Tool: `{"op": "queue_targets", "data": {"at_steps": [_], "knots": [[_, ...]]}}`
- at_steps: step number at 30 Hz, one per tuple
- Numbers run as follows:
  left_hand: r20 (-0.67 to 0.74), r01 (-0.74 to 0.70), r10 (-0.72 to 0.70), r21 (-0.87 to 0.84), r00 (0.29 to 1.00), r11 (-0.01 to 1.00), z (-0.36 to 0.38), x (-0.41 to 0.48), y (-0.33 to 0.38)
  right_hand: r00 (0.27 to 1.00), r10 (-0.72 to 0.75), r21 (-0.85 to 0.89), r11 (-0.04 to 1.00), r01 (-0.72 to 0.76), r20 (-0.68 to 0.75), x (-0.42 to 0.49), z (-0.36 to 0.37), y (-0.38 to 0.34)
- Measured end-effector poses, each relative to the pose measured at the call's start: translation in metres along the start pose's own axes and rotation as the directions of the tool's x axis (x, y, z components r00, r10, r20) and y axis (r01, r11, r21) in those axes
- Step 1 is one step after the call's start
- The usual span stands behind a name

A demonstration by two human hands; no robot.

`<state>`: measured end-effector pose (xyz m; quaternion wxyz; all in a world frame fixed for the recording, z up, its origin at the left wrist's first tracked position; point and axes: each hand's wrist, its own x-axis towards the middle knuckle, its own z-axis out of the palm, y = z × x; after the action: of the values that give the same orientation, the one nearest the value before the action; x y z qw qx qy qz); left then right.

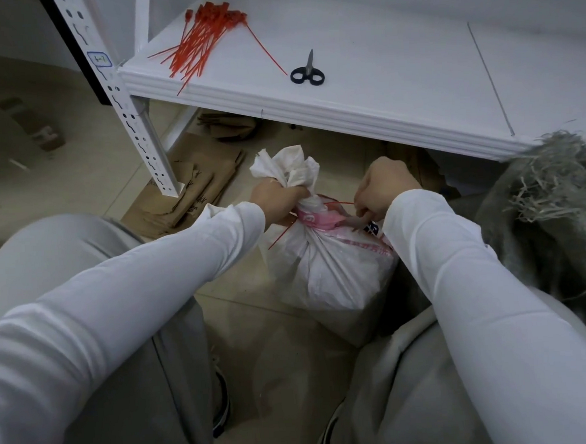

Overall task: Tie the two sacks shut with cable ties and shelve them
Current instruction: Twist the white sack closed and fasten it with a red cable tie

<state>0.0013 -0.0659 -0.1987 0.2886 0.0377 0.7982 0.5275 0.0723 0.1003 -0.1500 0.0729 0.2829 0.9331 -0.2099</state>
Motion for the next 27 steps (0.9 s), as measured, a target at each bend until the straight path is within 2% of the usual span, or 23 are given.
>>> {"op": "queue_targets", "data": {"at_steps": [5,12,18,21,27], "knots": [[-0.020,0.092,-0.095,-0.108,0.995,0.990,0.001,-0.001,0.001,0.985,-0.083,0.133,0.989,0.064,0.148,-0.027,-0.005,-0.012],[0.019,0.185,-0.186,-0.237,0.982,0.954,0.003,-0.008,0.003,0.963,-0.218,0.049,0.976,0.213,0.158,-0.038,0.020,-0.029],[0.080,0.240,-0.226,-0.323,0.971,0.916,0.000,-0.014,0.004,0.878,-0.395,-0.074,0.901,0.428,0.271,-0.043,0.035,-0.033],[0.066,0.242,-0.233,-0.321,0.970,0.916,0.000,-0.014,0.004,0.867,-0.455,-0.235,0.837,0.494,0.202,-0.047,0.050,-0.033],[0.041,0.250,-0.251,-0.323,0.967,0.913,0.002,-0.012,0.002,0.852,-0.518,-0.365,0.781,0.507,0.074,-0.049,0.076,-0.035]]}}
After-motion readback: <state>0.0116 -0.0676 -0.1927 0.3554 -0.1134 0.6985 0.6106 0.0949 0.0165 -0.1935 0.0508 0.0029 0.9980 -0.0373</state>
